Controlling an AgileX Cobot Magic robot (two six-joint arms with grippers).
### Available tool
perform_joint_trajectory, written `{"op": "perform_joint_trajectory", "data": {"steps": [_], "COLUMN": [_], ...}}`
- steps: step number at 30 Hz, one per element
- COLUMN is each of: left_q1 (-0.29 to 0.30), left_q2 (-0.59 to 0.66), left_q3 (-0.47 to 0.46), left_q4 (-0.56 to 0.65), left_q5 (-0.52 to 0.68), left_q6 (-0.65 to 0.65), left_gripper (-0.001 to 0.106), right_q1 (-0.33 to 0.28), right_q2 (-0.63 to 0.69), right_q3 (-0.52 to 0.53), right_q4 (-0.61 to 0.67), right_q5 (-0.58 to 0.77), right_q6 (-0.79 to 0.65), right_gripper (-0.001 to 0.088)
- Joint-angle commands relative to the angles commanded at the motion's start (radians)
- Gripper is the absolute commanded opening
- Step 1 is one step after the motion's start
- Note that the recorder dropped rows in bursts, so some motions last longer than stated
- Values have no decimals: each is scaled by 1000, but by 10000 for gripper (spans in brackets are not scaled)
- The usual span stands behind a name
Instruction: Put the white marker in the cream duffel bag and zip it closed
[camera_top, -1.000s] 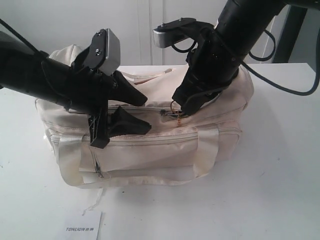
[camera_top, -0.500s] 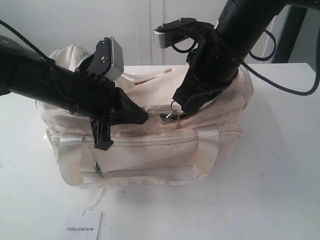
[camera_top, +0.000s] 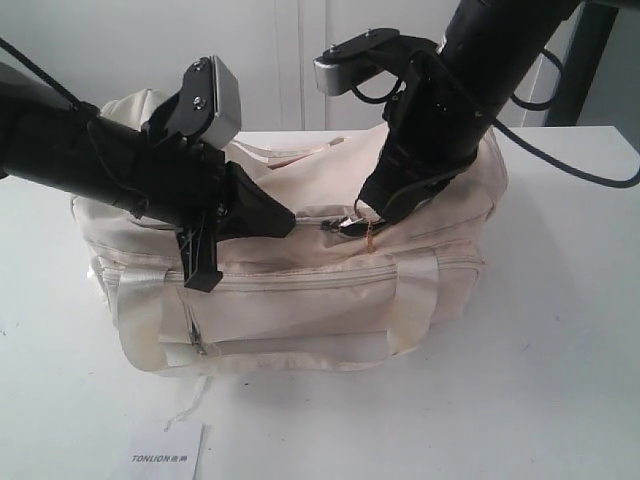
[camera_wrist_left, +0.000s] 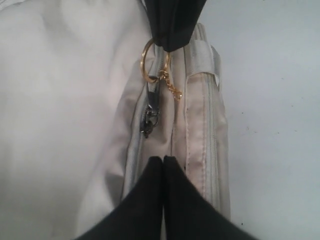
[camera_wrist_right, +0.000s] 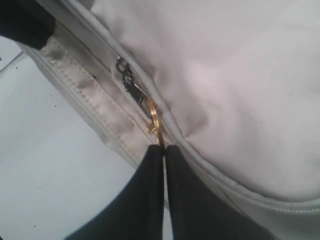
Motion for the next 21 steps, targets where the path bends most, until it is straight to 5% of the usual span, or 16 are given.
{"op": "perform_joint_trajectory", "data": {"steps": [5,10,21], "left_q1": [0,0,0], "left_q2": [-57,-35,96], "left_q3": [0,0,-28], "left_q4": [0,4,-49], "left_q5": [-60,-101,-104], "left_q6": [0,0,4], "left_gripper": [366,733,678], "right_q1": [0,0,0], "right_q2": [0,0,0], "right_q3": [0,0,0], "right_q4": [0,4,22], "right_q5": [0,0,0], "right_q6": [0,0,0], "right_gripper": [0,0,0]}}
